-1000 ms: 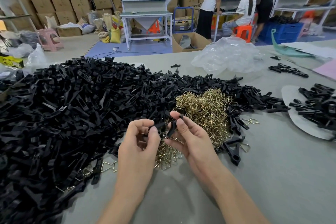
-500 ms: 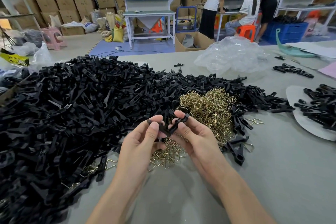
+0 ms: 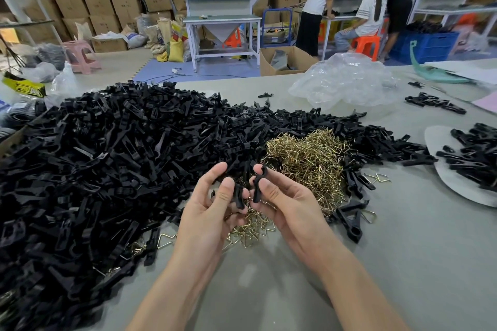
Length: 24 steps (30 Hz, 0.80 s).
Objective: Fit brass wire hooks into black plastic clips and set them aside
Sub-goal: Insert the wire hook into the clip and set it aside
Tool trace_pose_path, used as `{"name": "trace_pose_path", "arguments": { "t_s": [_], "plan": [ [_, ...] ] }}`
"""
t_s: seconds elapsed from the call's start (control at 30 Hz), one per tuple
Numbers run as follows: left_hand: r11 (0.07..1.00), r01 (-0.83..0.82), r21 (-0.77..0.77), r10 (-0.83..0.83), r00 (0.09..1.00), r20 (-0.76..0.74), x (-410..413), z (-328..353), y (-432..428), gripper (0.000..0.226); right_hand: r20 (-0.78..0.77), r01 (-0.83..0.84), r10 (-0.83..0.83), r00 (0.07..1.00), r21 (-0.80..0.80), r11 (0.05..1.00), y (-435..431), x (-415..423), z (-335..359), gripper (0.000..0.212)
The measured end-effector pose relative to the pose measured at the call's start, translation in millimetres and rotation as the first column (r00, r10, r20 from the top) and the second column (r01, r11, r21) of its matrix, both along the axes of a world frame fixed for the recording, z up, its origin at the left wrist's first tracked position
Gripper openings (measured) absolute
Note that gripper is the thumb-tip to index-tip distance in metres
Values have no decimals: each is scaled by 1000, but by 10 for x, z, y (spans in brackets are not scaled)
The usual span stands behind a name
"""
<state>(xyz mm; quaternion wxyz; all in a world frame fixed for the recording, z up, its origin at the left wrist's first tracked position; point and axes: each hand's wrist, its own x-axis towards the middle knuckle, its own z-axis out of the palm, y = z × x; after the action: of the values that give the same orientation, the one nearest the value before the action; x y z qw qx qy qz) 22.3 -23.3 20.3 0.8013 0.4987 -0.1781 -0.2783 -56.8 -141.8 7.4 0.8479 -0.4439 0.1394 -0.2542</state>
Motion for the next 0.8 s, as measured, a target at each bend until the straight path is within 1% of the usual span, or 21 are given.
{"name": "trace_pose_path", "arguments": {
  "t_s": [0.1,0.2,0.23,0.3,0.33,0.37,0.43,0.5,0.57,0.63,0.73,0.8],
  "plan": [
    [999,-37,-3,37,998,42,0,4,7,24,-1,-13,13,1000,-20,1000,1,-9,8,30],
    [1000,-24,-14,24,999,26,13,-7,21,21,4,-23,24,1000,-23,999,8,-17,15,28],
    [1000,-2,-28,3,1000,8,15,-8,18,21,7,-24,24,1000,-21,999,9,-18,14,28],
    [1000,24,-11,-24,1000,12,9,-10,12,30,12,-23,24,1000,-23,999,9,-16,10,28],
    [1000,15,20,-16,999,50,11,-21,8,30,13,-23,23,1000,-25,999,8,-14,5,29],
    [998,-10,55,4,995,103,12,-37,2,26,11,-23,23,1000,-29,999,6,-14,1,31],
    [991,-68,116,43,977,209,19,-74,0,12,2,-25,25,1000,-52,998,-6,-17,-5,34],
    [982,-101,159,56,964,261,20,-84,13,17,-8,-32,31,999,-88,996,-10,-25,-16,37],
    [978,-107,182,53,959,277,27,-82,28,17,-20,-42,40,999,-122,992,-8,-26,-28,37],
    [980,-89,176,42,967,252,23,-84,31,12,-34,-47,43,999,-148,988,-8,-22,-37,34],
    [984,-64,167,22,970,241,19,-96,18,12,-37,-51,45,998,-157,986,-14,-17,-47,35],
    [986,-81,144,36,955,293,21,-84,26,17,-44,-45,38,998,-148,988,-22,-16,-52,36]
  ]
}}
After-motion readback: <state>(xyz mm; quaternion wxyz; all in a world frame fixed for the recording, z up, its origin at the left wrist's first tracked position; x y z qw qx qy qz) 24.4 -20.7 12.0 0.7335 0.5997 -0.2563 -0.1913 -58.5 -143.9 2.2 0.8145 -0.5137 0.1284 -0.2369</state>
